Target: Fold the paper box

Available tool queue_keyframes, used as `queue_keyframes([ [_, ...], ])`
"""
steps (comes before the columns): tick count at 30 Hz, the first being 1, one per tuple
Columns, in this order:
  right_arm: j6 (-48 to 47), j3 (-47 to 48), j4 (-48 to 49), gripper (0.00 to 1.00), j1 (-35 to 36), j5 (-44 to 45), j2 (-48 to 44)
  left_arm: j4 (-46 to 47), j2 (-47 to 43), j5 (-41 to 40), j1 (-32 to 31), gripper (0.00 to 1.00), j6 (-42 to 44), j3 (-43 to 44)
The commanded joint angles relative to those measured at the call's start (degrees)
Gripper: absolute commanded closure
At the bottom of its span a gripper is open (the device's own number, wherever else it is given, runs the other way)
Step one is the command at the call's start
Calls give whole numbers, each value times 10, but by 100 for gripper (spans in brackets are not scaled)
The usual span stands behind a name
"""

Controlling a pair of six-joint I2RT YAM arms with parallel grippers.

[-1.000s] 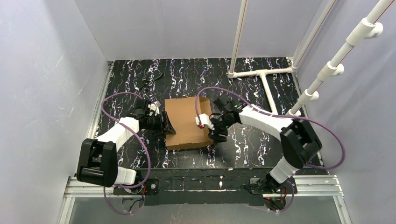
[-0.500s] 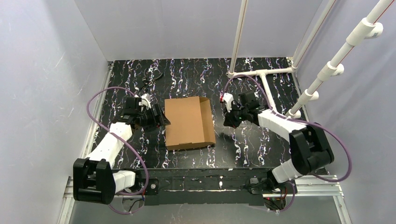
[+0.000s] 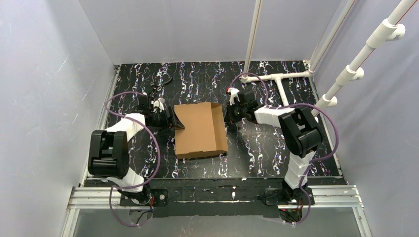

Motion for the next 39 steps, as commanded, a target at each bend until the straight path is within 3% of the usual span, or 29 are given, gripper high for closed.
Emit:
queue_keyframes([
  [1,60,33,35,99,23,-50,25,-10,12,56,-7,35,6,19],
  [5,39,69,26,99,80,-36,12,-10,40,71,-35,44,6,26],
  [10,2,99,-8,99,132,-8,17,-14,53,58,-64,45,3,38],
  [20,-147,37,-137,98,65,119,-79,-36,-50,-19,-19,35,-14,9],
  [25,-175,-42,-175,97,62,81,-153,-58,-129,-25,-10,32,-44,-33],
  [31,-155,-104,-193,99,90,37,-169,-85,-172,-8,-19,35,-82,-102],
  [36,-126,-111,-176,99,124,0,-166,-65,-159,-1,-69,40,-101,-114],
  [39,-94,-93,-168,99,140,-35,-158,-46,-128,-17,-115,48,-123,-102],
])
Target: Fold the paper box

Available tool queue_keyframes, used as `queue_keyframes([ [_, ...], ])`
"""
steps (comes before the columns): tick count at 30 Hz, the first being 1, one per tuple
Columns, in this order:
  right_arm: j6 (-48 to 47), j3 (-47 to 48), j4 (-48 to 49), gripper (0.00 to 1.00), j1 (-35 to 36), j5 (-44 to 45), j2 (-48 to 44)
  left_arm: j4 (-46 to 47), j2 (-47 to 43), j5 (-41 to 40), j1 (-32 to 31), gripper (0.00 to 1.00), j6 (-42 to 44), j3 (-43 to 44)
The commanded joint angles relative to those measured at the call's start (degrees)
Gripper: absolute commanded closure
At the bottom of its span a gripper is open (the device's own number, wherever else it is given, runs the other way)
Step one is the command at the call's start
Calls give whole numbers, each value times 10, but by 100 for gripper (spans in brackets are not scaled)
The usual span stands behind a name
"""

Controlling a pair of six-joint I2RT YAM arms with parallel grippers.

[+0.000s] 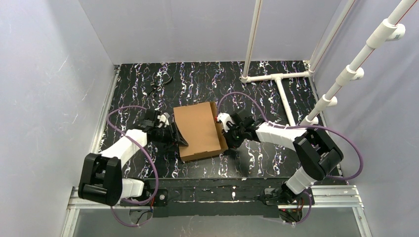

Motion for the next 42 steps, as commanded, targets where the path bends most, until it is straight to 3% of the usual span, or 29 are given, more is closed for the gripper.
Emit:
queue_keyframes([
  [1,53,30,15,99,27,-67,10,22,31,-3,-57,50,-36,16],
  [8,111,128,-25,99,61,-61,57,61,46,-33,-111,57,-91,24],
  [12,108,105,-23,99,58,-6,50,73,35,-48,-116,56,-110,18],
  [16,82,85,-30,99,-7,46,31,46,21,-71,-100,54,-85,25],
  [21,-3,100,-5,99,-72,122,44,53,9,-40,-37,46,-59,10],
  [29,-37,287,74,99,-87,120,211,71,78,-27,54,25,14,98],
  [35,-6,475,42,99,-87,124,353,48,196,-56,64,26,48,198],
  [42,-13,524,28,99,-90,111,383,54,265,-35,77,31,55,238],
])
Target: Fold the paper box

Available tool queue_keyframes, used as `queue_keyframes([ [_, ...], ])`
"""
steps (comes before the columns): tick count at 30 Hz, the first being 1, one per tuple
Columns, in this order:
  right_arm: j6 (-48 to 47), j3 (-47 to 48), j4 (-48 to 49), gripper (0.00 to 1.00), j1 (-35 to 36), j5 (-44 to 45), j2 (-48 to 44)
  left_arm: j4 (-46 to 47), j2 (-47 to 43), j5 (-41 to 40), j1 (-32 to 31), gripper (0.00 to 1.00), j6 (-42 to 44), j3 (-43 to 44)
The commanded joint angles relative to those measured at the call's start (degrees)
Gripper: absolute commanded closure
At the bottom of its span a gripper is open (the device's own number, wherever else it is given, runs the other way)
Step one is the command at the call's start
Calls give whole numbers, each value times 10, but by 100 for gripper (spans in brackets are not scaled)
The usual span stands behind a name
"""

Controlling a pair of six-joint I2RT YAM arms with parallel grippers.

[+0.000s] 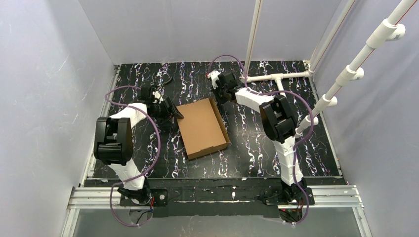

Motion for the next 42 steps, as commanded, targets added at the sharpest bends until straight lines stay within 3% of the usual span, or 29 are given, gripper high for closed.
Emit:
queue_keyframes([
  [1,-2,37,-6,99,-1,-37,6,-6,23,20,6,32,17,28],
  [4,-35,50,-40,99,27,-118,14,6,43,58,4,39,10,43],
  [7,-74,36,-59,99,78,-139,-2,7,53,75,-2,42,10,49],
  [11,-36,28,-31,99,102,-39,-20,6,44,77,-10,43,8,41],
  [14,8,54,-52,99,66,33,-11,-4,17,57,-10,42,12,34],
  [17,24,32,-63,99,27,37,-40,-23,-19,21,-3,40,16,31],
  [24,-17,-200,-65,99,13,-20,-238,-40,-180,2,43,24,11,-57],
  [29,1,-403,-26,99,14,-40,-397,-37,-309,66,41,24,-48,-182],
  [32,61,-492,0,99,16,-43,-465,-36,-397,51,20,24,-96,-262],
  [36,110,-521,37,99,24,-40,-475,-35,-447,-5,-41,27,-140,-298],
  [42,153,-494,52,99,46,-57,-423,-25,-405,-73,-125,32,-185,-277],
])
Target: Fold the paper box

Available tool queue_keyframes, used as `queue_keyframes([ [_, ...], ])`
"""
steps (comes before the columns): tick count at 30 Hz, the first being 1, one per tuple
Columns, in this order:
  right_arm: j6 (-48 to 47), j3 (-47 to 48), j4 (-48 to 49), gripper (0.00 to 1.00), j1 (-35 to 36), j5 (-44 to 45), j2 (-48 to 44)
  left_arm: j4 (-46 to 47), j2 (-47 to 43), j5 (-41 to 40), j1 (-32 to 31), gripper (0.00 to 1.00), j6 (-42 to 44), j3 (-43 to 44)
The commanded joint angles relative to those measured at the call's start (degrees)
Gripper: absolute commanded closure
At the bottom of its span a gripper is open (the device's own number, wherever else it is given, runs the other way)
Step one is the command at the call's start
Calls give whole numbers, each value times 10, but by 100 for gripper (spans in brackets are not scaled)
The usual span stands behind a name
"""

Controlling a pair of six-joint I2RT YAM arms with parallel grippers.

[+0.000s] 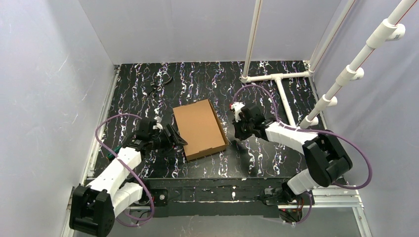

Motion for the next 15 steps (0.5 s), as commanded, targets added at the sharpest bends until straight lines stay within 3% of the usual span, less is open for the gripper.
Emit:
queue_keyframes([
  [1,51,28,52,99,31,-20,29,9,35,-65,-50,33,-47,26],
  [9,79,64,30,99,115,-54,51,65,111,-101,-147,45,-126,57],
  [15,104,88,17,99,122,-60,62,121,178,-135,-215,51,-183,98],
])
